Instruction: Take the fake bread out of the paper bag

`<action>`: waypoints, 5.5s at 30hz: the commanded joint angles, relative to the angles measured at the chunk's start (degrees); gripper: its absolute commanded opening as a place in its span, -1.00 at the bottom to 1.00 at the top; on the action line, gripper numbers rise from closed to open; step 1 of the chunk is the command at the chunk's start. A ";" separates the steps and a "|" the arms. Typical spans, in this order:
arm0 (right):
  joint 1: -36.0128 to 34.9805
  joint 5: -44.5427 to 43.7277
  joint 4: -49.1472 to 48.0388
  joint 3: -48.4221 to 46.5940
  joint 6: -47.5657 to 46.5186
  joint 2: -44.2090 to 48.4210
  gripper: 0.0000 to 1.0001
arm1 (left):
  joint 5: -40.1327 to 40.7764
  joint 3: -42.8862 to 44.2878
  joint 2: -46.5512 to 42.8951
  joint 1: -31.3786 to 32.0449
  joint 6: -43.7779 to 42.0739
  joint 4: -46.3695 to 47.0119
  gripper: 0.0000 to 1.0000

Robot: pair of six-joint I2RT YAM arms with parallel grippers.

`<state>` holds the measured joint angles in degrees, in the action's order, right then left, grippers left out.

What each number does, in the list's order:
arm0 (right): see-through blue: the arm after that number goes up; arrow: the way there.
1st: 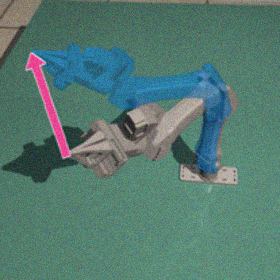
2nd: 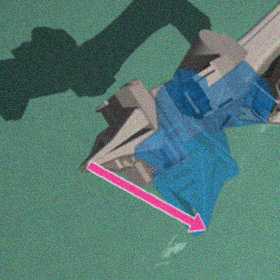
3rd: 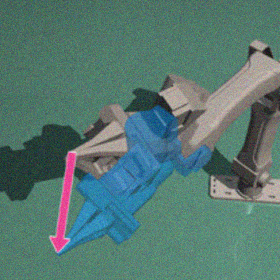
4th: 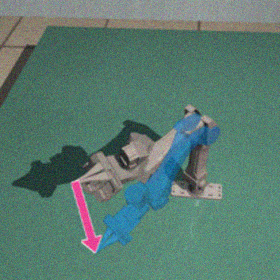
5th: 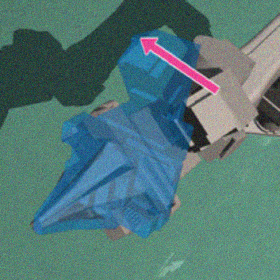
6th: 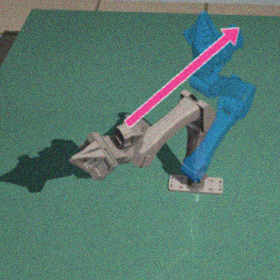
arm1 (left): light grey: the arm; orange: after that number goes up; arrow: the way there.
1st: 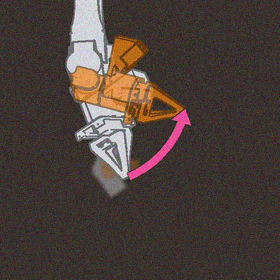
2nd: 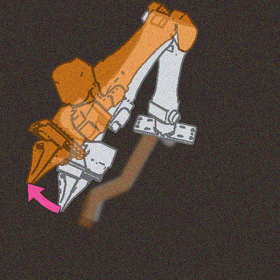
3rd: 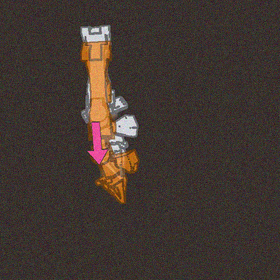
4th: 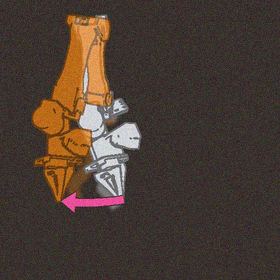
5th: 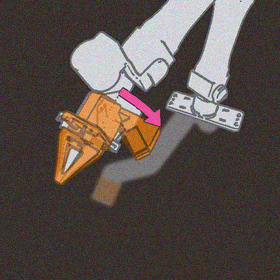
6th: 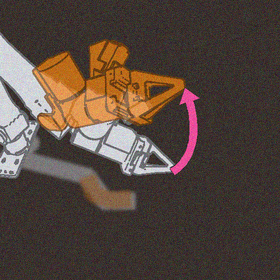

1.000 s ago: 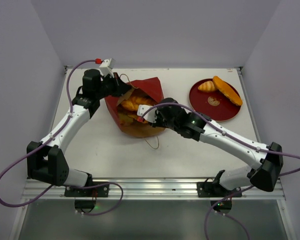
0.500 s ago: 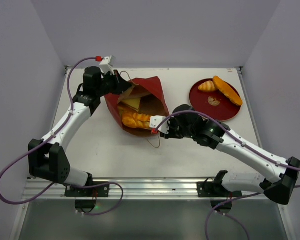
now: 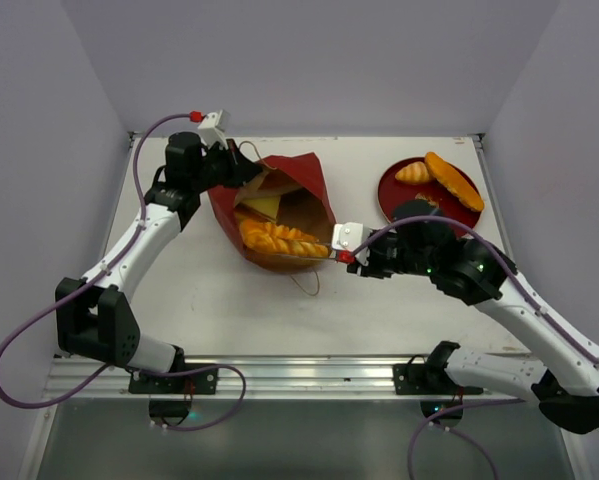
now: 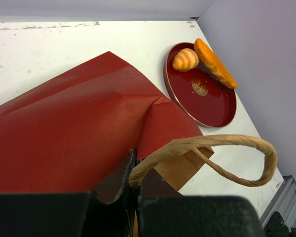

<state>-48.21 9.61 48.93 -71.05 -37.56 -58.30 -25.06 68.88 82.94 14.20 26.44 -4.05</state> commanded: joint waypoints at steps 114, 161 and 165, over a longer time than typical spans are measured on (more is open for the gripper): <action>34.50 23.33 19.26 -12.79 -5.67 3.72 -0.20 | -0.61 -0.68 -3.04 -1.10 -0.95 -0.95 -1.00; -9.01 -30.26 -13.86 -3.66 8.12 -29.59 -0.16 | -0.78 -3.14 -3.31 -0.75 0.81 0.89 -1.00; -9.01 -30.88 -14.30 -3.22 7.94 -30.11 -0.14 | -0.69 -3.05 -3.31 -0.75 0.81 0.89 -1.00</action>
<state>-57.06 -18.87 37.60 -74.50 -29.56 -88.14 -25.47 66.61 80.88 13.56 26.39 -4.36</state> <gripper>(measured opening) 0.426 0.016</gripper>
